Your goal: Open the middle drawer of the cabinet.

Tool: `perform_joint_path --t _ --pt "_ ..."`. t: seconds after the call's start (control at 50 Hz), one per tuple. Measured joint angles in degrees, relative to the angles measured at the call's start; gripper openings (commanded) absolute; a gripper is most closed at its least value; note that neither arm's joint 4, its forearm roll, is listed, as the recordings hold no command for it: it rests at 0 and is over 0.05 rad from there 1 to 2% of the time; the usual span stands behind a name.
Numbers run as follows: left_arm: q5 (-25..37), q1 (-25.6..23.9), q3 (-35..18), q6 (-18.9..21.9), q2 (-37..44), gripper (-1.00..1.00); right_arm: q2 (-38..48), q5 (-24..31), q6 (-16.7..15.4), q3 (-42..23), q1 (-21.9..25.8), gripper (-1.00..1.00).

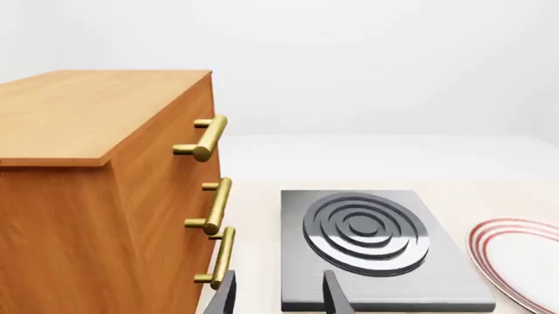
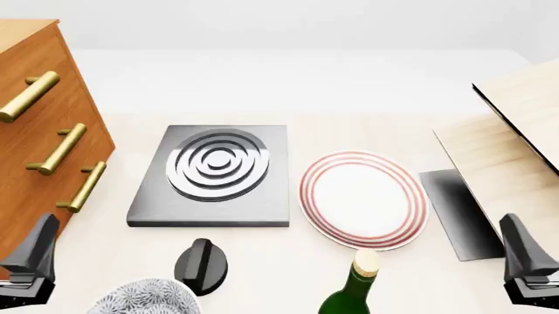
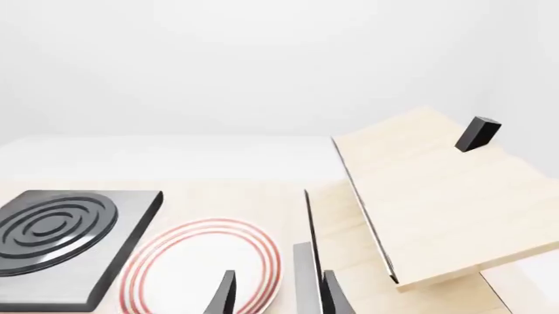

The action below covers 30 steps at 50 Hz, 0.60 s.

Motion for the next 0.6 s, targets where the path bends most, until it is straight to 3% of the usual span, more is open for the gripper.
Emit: perform_joint_path --t 0.6 --pt "2.7 0.5 -2.1 1.2 0.2 1.00 0.1 -0.5 -1.1 -0.3 -0.3 1.00"
